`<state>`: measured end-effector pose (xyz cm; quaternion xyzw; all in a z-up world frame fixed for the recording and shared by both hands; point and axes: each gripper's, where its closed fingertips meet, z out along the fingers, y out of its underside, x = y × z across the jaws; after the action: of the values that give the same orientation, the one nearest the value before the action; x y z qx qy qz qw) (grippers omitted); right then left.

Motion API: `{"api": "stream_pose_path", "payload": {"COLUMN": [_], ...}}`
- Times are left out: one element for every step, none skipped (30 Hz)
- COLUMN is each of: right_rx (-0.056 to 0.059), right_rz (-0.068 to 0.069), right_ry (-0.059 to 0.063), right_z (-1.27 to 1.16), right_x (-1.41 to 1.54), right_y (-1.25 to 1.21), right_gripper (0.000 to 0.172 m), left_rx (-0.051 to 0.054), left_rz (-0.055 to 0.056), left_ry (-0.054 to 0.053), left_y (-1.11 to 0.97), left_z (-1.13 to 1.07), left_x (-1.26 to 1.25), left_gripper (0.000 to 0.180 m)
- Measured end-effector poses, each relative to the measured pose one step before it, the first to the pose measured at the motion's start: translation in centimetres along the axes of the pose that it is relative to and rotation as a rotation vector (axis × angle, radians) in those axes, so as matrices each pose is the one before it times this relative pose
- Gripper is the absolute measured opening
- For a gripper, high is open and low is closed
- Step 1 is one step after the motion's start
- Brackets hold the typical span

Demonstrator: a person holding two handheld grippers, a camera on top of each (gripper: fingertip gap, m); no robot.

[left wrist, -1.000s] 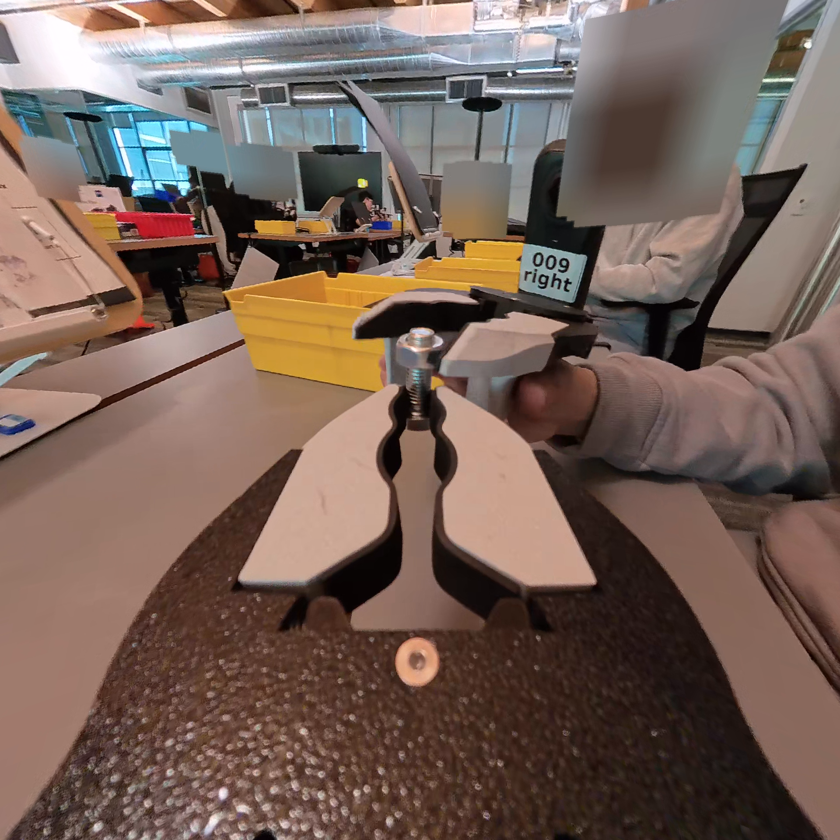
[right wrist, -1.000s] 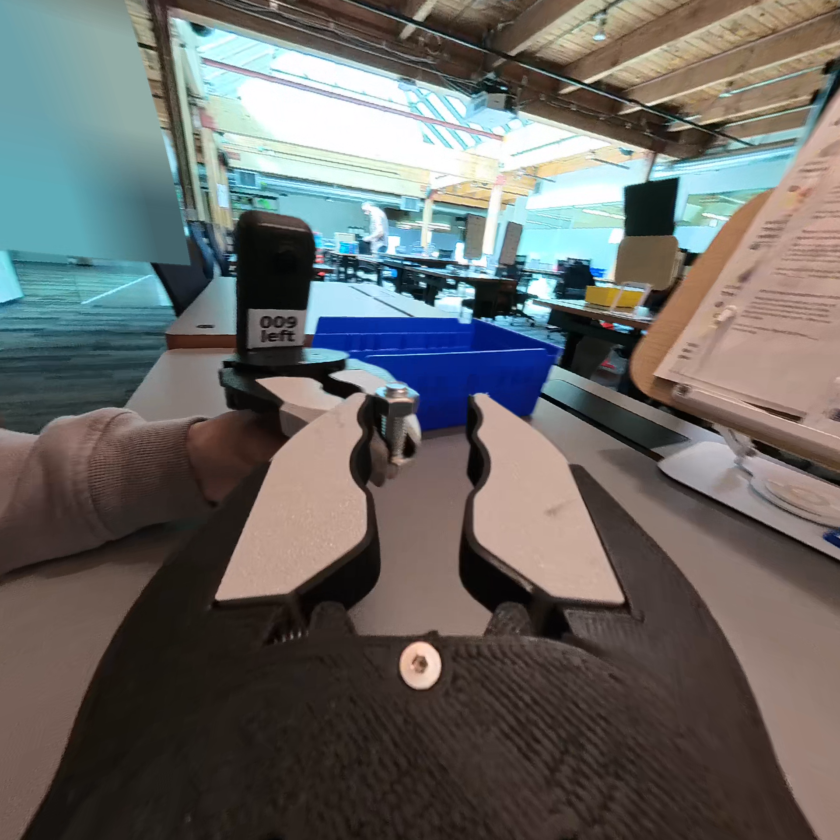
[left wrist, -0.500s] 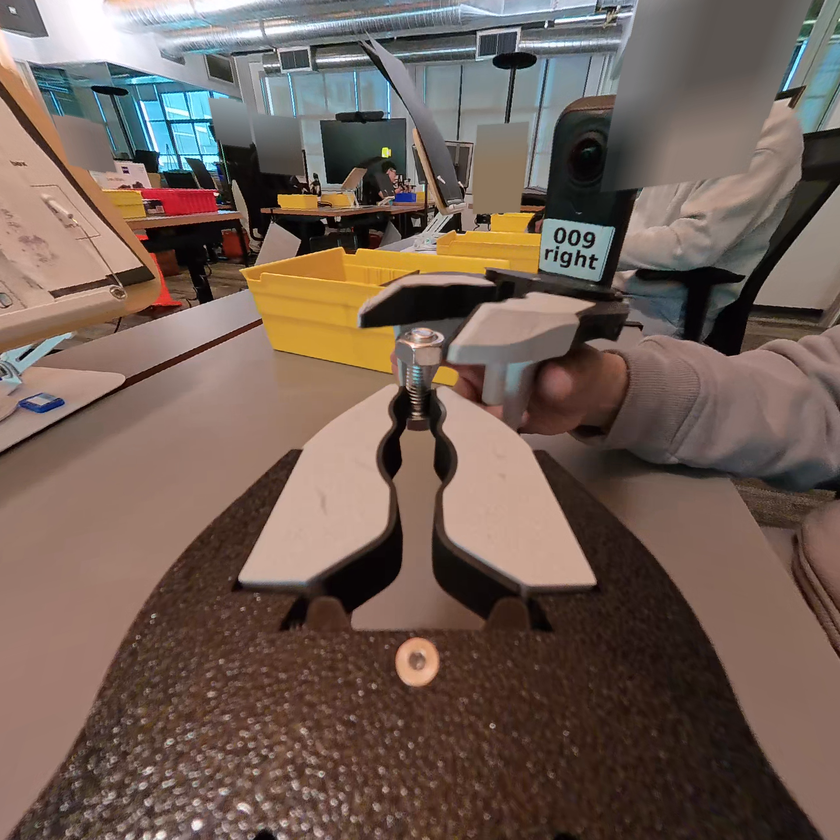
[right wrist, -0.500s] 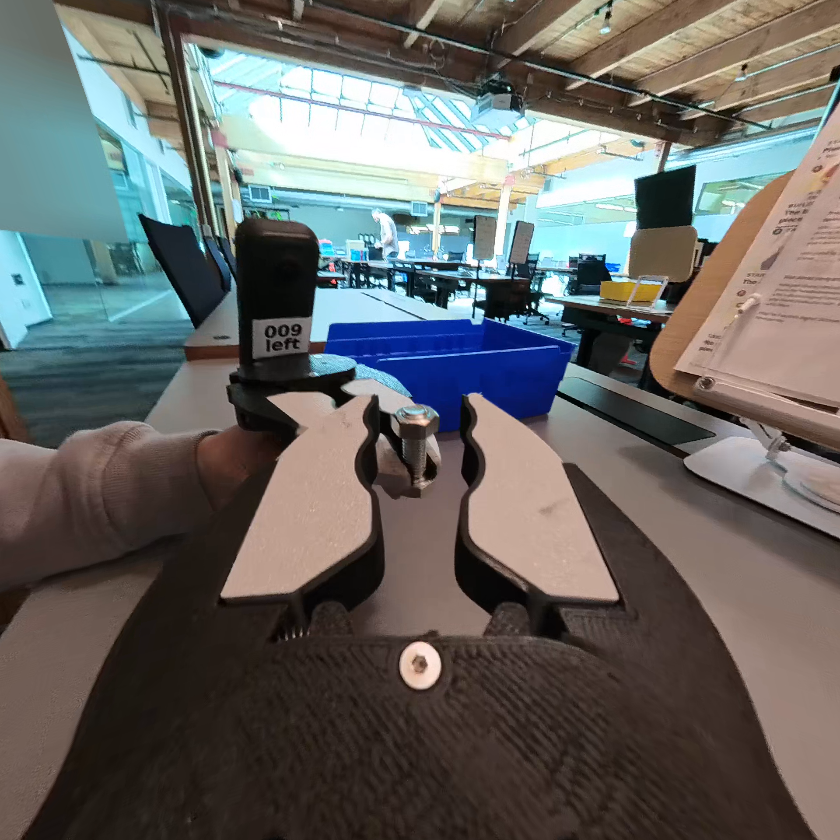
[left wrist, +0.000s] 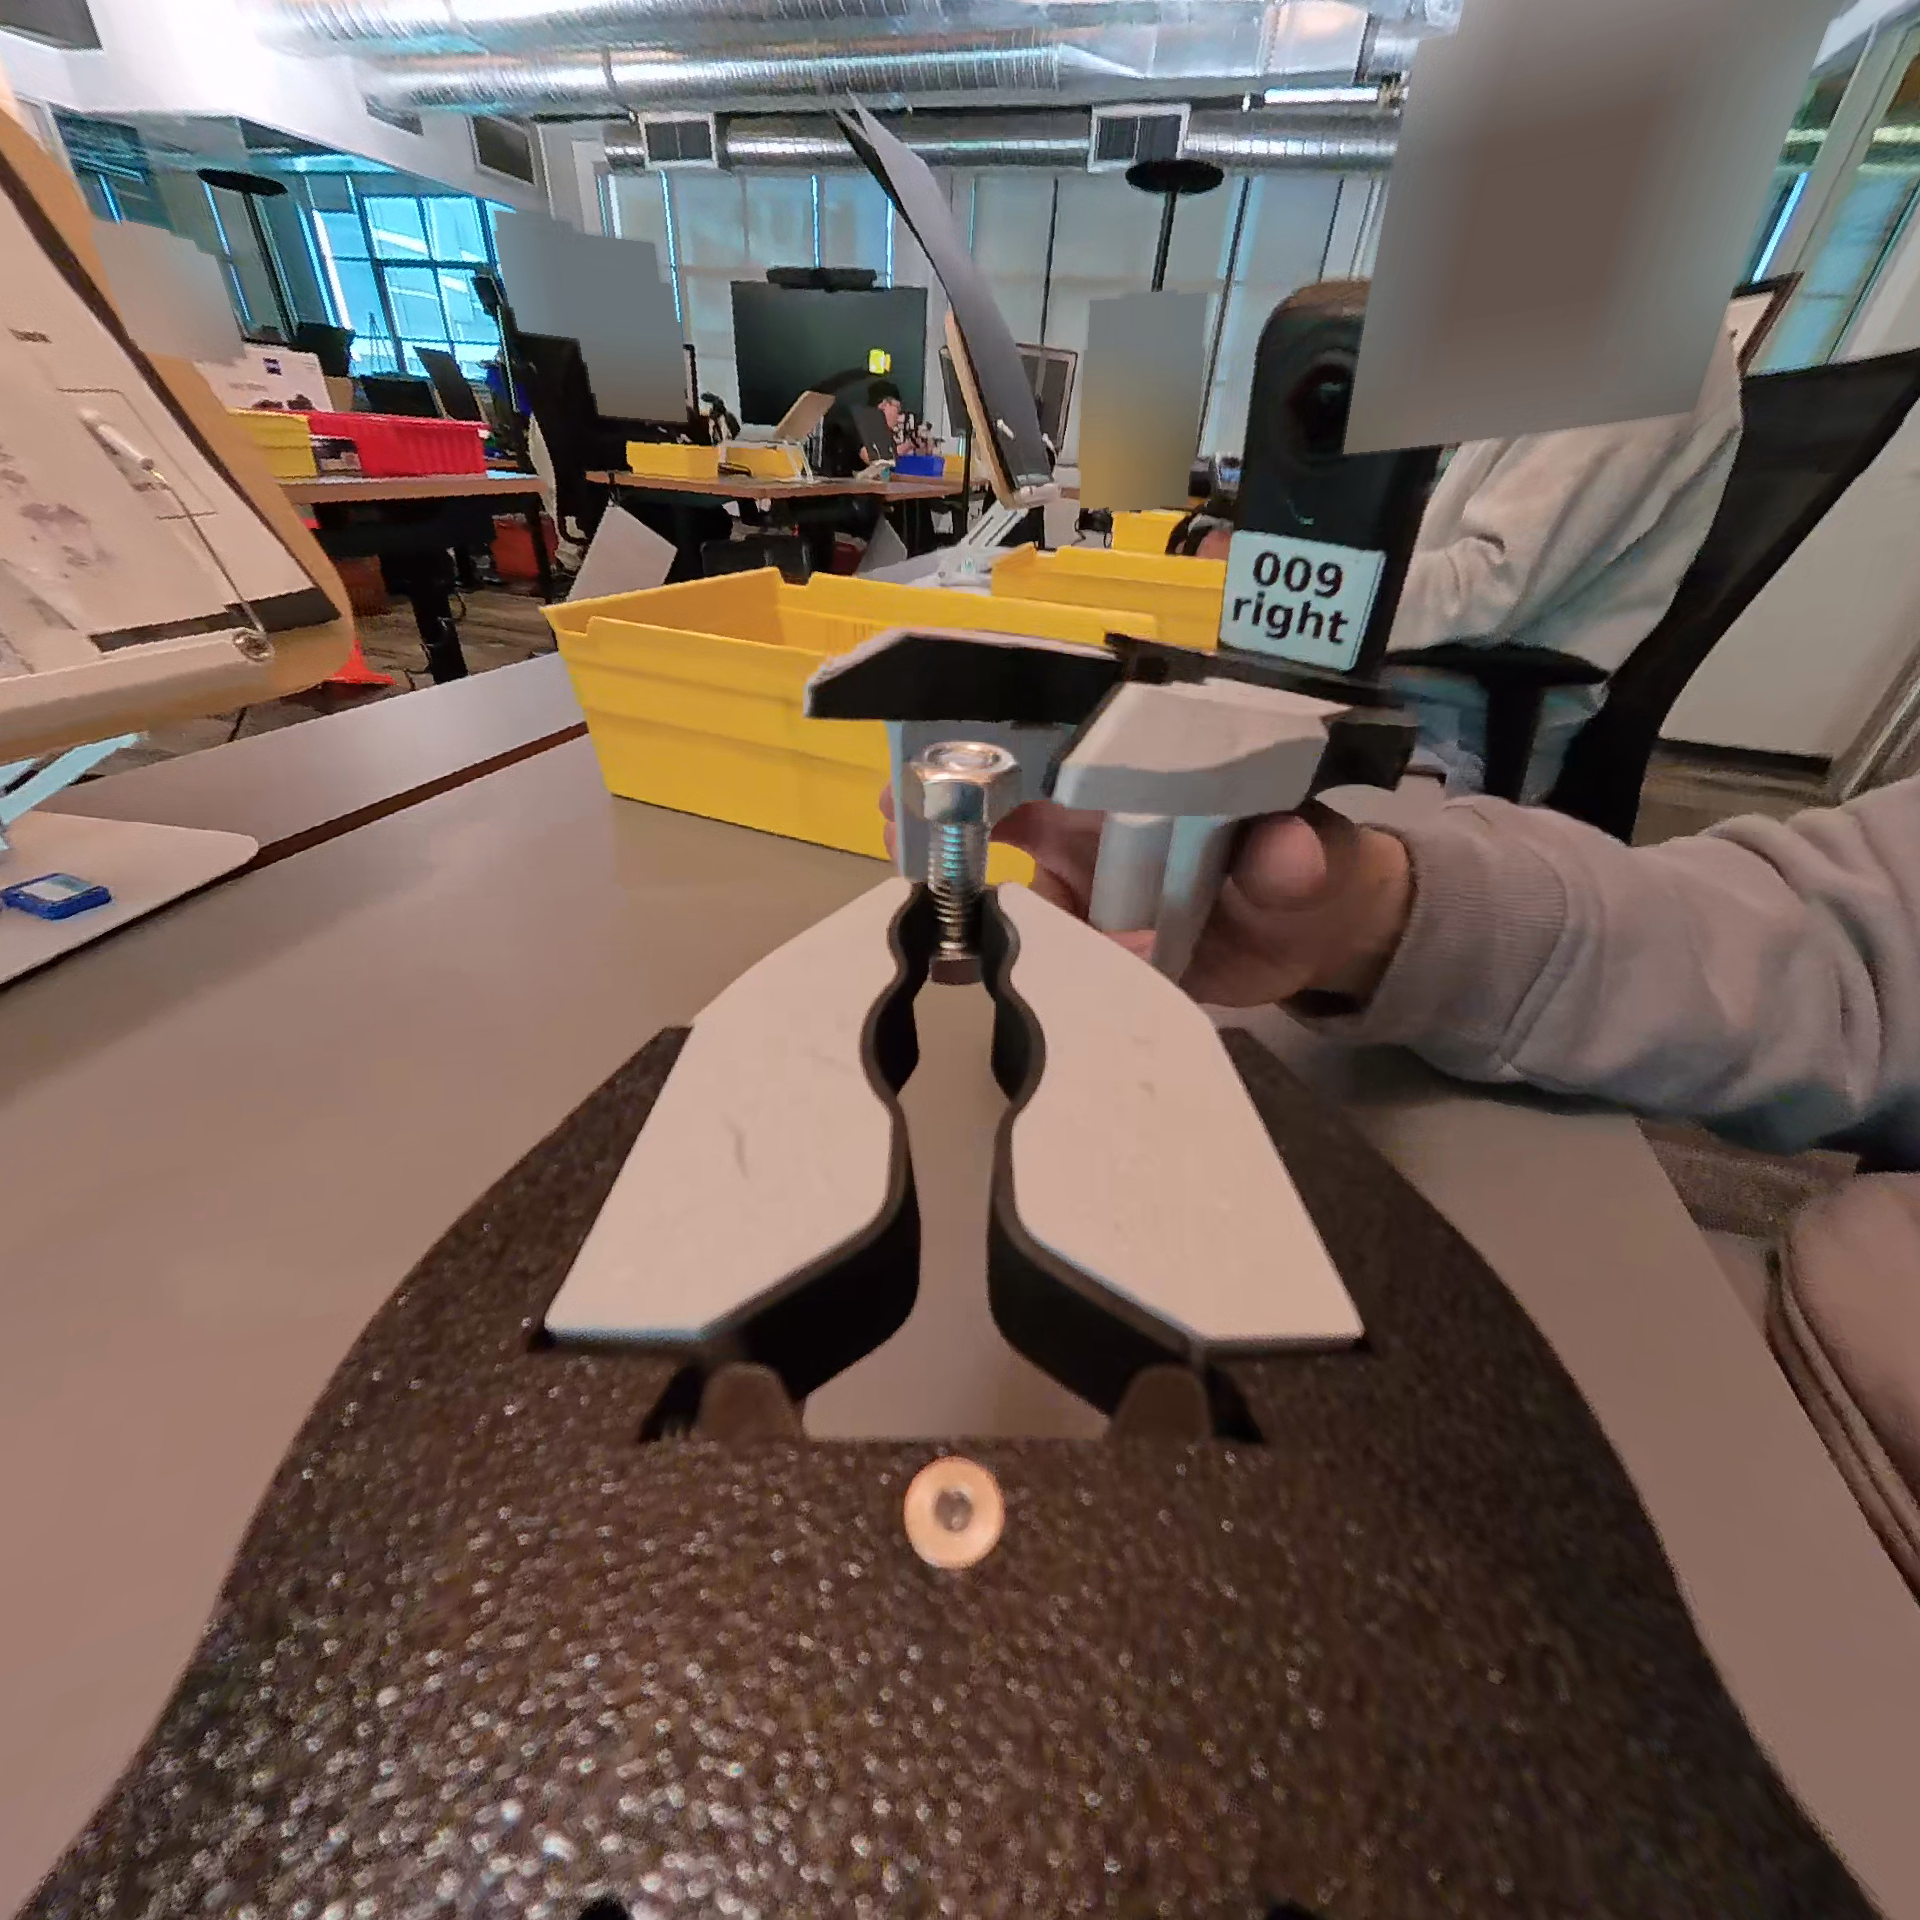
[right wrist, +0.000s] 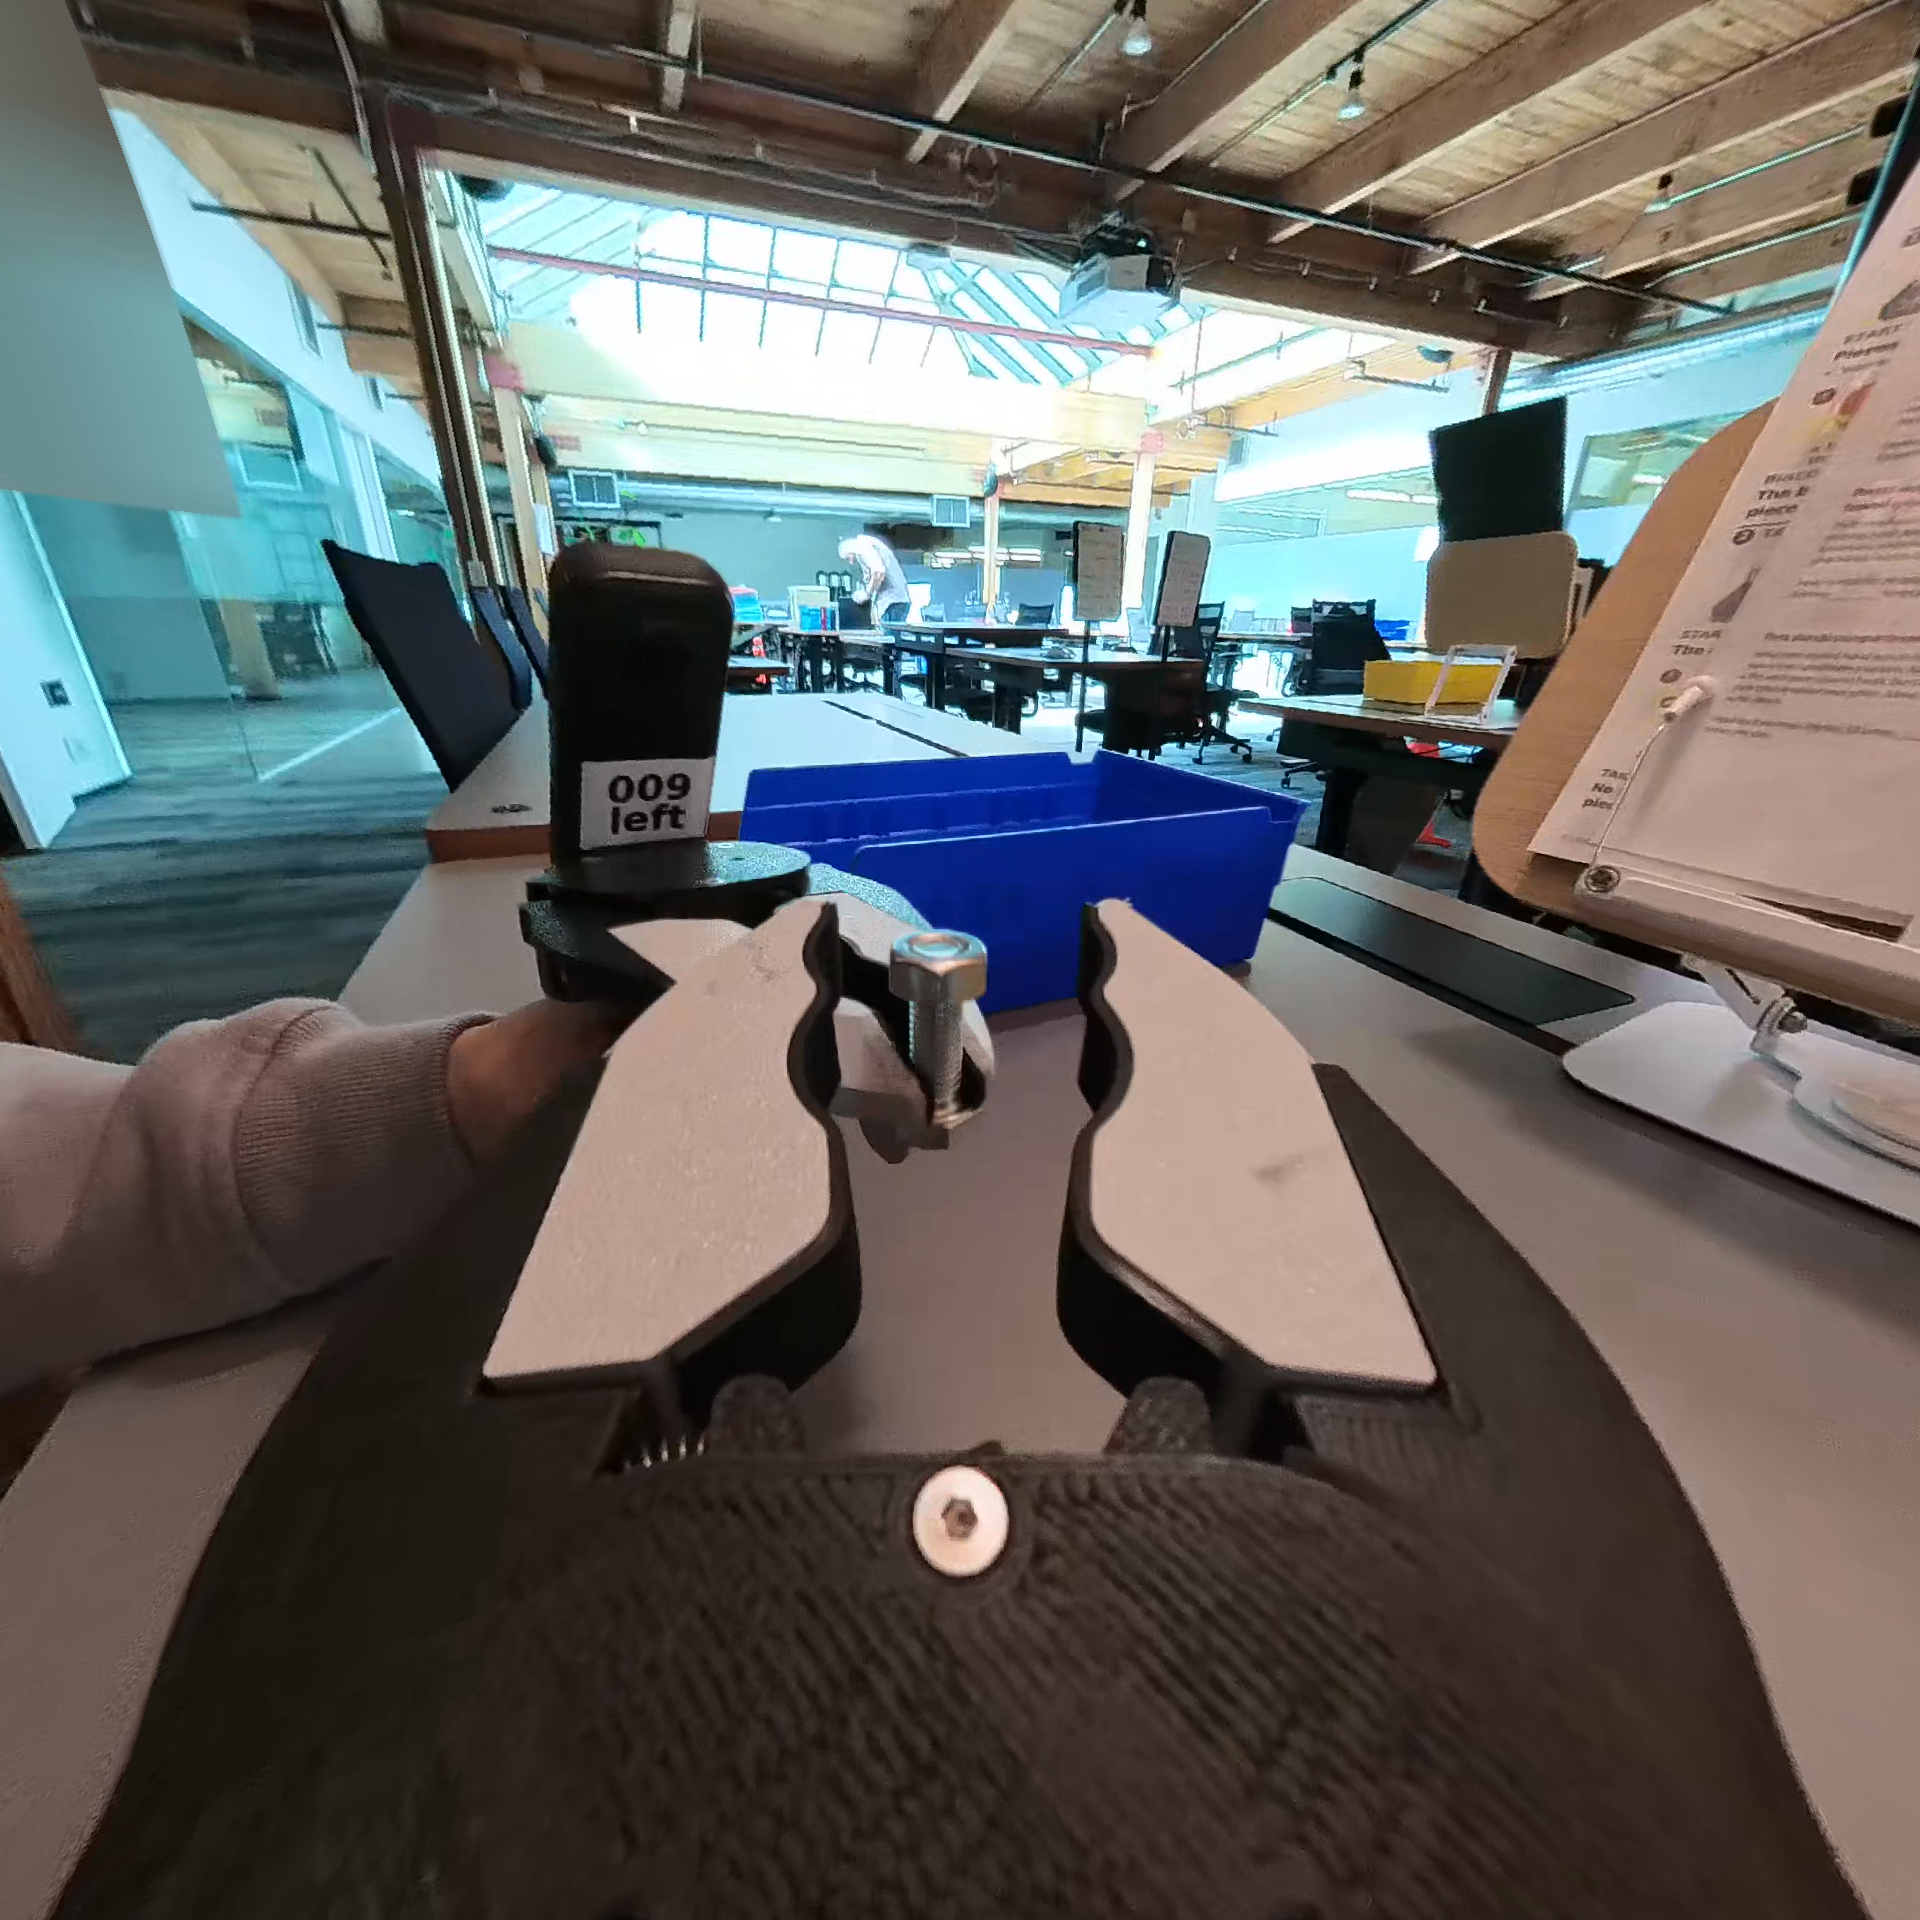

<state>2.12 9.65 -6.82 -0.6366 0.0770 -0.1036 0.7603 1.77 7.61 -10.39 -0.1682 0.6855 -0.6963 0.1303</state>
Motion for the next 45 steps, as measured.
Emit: {"api": "stream_pose_path", "payload": {"right_rx": [-0.0057, -0.0112, -0.0051, -0.0040, -0.0016, 0.0090, 0.0076, 0.0025, -0.0076, -0.0105, 0.0017, 0.0165, 0.0168, 0.0064, -0.0028, -0.0094, -0.0137, -0.0094, -0.0043, -0.0026, -0.0033, -0.0034, 0.0011, 0.0018, 0.0021, 0.0066, 0.0074, 0.0069, -0.0029, -0.0006, 0.0106, 0.0135, 0.0001, -0.0153, -0.0210, -0.0187, -0.0121, -0.0056, -0.0006, 0.0050, 0.0088, 0.0043, -0.0004, -0.0004, -0.0011], "right_rz": [-0.0083, -0.0033, 0.0003, 0.0042, 0.0105, 0.0160, 0.0209, 0.0222, 0.0189, 0.0065, -0.0030, -0.0125, -0.0166, -0.0152, -0.0144, -0.0155, -0.0147, -0.0109, -0.0053, -0.0021, -0.0026, -0.0045, -0.0008, 0.0104, 0.0251, 0.0335, 0.0286, 0.0232, 0.0198, 0.0135, -0.0042, -0.0188, -0.0230, -0.0246, -0.0244, -0.0190, -0.0108, -0.0032, 0.0037, 0.0099, 0.0167, 0.0197, 0.0164, 0.0101, 0.0043], "right_ry": [0.0109, 0.0228, 0.0178, 0.0065, 0.0144, 0.0207, 0.0532, 0.0501, 0.0051, -0.0290, -0.0287, -0.0256, -0.0302, -0.0260, -0.0184, -0.0113, -0.0043, -0.0017, -0.0034, -0.0010, 0.0100, 0.0191, 0.0109, 0.0018, 0.0029, 0.0334, 0.0685, 0.0168, -0.0460, -0.0412, -0.0239, -0.0277, -0.0263, -0.0165, -0.0090, -0.0050, 0.0000, 0.0043, 0.0115, 0.0116, 0.0049, 0.0003, 0.0020, 0.0035, 0.0005], "right_z": [0.045, -0.018, -0.089, -0.144, -0.201, -0.228, -0.343, -0.264, -0.130, -0.029, 0.045, 0.083, 0.145, 0.205, 0.224, 0.210, 0.183, 0.116, 0.058, 0.034, -0.014, -0.054, -0.120, -0.133, -0.143, -0.212, -0.314, -0.183, -0.080, 0.024, 0.100, 0.150, 0.247, 0.290, 0.282, 0.217, 0.148, 0.062, -0.011, -0.094, -0.144, -0.124, -0.073, -0.047, -0.028], "right_x": [0.083, 0.401, 0.452, 0.381, 0.526, 0.605, 1.116, 1.125, 0.422, -0.227, -0.480, -0.647, -0.794, -0.744, -0.606, -0.437, -0.276, -0.178, -0.149, -0.057, 0.147, 0.353, 0.319, 0.300, 0.361, 0.799, 1.336, 0.598, -0.409, -0.564, -0.550, -0.755, -0.789, -0.617, -0.450, -0.311, -0.173, -0.022, 0.186, 0.283, 0.275, 0.232, 0.221, 0.163, 0.075], "right_y": [0.117, 0.199, 0.083, -0.031, -0.074, -0.141, -0.035, 0.079, 0.137, 0.123, -0.053, -0.231, -0.222, -0.082, 0.073, 0.184, 0.241, 0.180, 0.088, 0.060, 0.035, 0.022, -0.068, -0.104, -0.102, -0.072, 0.035, 0.002, -0.002, -0.058, -0.161, -0.154, 0.016, 0.238, 0.363, 0.346, 0.241, 0.116, 0.019, -0.089, -0.132, -0.064, 0.016, 0.030, -0.005], "right_gripper": [0.040, 0.037, 0.042, 0.046, 0.049, 0.050, 0.032, 0.035, 0.042, 0.043, 0.045, 0.046, 0.046, 0.045, 0.045, 0.045, 0.045, 0.045, 0.044, 0.043, 0.042, 0.042, 0.044, 0.048, 0.052, 0.045, 0.035, 0.043, 0.045, 0.046, 0.047, 0.047, 0.046, 0.046, 0.046, 0.045, 0.044, 0.042, 0.039, 0.038, 0.038, 0.040, 0.041, 0.042, 0.043], "left_rx": [-0.0093, 0.0004, 0.0048, 0.0057, 0.0125, 0.0231, 0.0326, 0.0291, 0.0127, -0.0016, -0.0062, -0.0048, -0.0048, -0.0089, -0.0167, -0.0228, -0.0218, -0.0164, -0.0111, -0.0053, -0.0004, 0.0022, 0.0056, 0.0099, 0.0131, 0.0196, 0.0221, 0.0114, -0.0050, -0.0150, -0.0157, -0.0130, -0.0124, -0.0117, -0.0095, -0.0082, -0.0057, -0.0007, 0.0035, 0.0046, 0.0041, 0.0033, 0.0016, 0.0004, 0.0009], "left_rz": [0.0082, 0.0004, -0.0087, -0.0161, -0.0210, -0.0200, -0.0159, -0.0133, -0.0108, -0.0094, -0.0071, -0.0024, 0.0015, 0.0052, 0.0093, 0.0118, 0.0124, 0.0118, 0.0084, 0.0035, -0.0004, -0.0031, -0.0055, -0.0088, -0.0122, -0.0086, -0.0024, 0.0012, 0.0066, 0.0079, 0.0067, 0.0088, 0.0108, 0.0101, 0.0090, 0.0079, 0.0052, 0.0021, 0.0005, -0.0007, -0.0029, -0.0043, -0.0036, -0.0022, 0.0001], "left_ry": [-0.0003, -0.0010, -0.0049, -0.0092, -0.0090, 0.0015, 0.0102, 0.0042, -0.0006, 0.0007, -0.0006, 0.0033, 0.0076, 0.0033, 0.0000, 0.0004, -0.0008, -0.0006, 0.0017, 0.0039, 0.0053, 0.0017, -0.0046, -0.0041, -0.0049, -0.0019, 0.0071, 0.0000, -0.0083, -0.0044, -0.0015, -0.0014, 0.0026, 0.0052, 0.0013, -0.0005, 0.0003, -0.0012, -0.0026, -0.0025, -0.0026, -0.0049, -0.0049, -0.0026, -0.0032], "left_y": [0.109, -0.004, -0.057, -0.039, -0.122, -0.266, -0.434, -0.427, -0.182, 0.059, 0.120, 0.101, 0.078, 0.122, 0.234, 0.304, 0.283, 0.224, 0.144, 0.070, 0.011, -0.029, -0.072, -0.128, -0.161, -0.263, -0.322, -0.208, 0.038, 0.210, 0.226, 0.194, 0.175, 0.148, 0.133, 0.098, 0.081, 0.002, -0.044, -0.071, -0.058, -0.039, -0.007, 0.000, -0.012], "left_z": [0.109, 0.031, -0.041, -0.115, -0.202, -0.301, -0.335, -0.290, -0.181, -0.058, 0.023, 0.065, 0.114, 0.133, 0.141, 0.155, 0.155, 0.159, 0.138, 0.124, 0.093, 0.029, -0.059, -0.122, -0.178, -0.238, -0.248, -0.159, -0.050, 0.069, 0.158, 0.194, 0.217, 0.196, 0.163, 0.118, 0.079, 0.019, -0.029, -0.067, -0.072, -0.069, -0.063, -0.066, -0.043], "left_x": [0.083, 0.019, -0.103, -0.267, -0.343, -0.224, -0.051, -0.072, -0.137, -0.105, -0.073, 0.047, 0.146, 0.108, 0.084, 0.087, 0.085, 0.097, 0.114, 0.130, 0.125, 0.039, -0.096, -0.152, -0.187, -0.156, 0.008, -0.021, -0.114, -0.022, 0.057, 0.105, 0.175, 0.202, 0.145, 0.083, 0.064, 0.014, -0.040, -0.049, -0.081, -0.120, -0.118, -0.085, -0.055], "left_gripper": [0.008, 0.008, 0.008, 0.008, 0.008, 0.008, 0.008, 0.008, 0.008, 0.008, 0.008, 0.008, 0.008, 0.008, 0.008, 0.008, 0.008, 0.008, 0.008, 0.008, 0.008, 0.008, 0.008, 0.008, 0.008, 0.008, 0.008, 0.008, 0.008, 0.008, 0.008, 0.008, 0.008, 0.008, 0.008, 0.008, 0.008, 0.008, 0.008, 0.008, 0.008, 0.008, 0.008, 0.008, 0.008]}}
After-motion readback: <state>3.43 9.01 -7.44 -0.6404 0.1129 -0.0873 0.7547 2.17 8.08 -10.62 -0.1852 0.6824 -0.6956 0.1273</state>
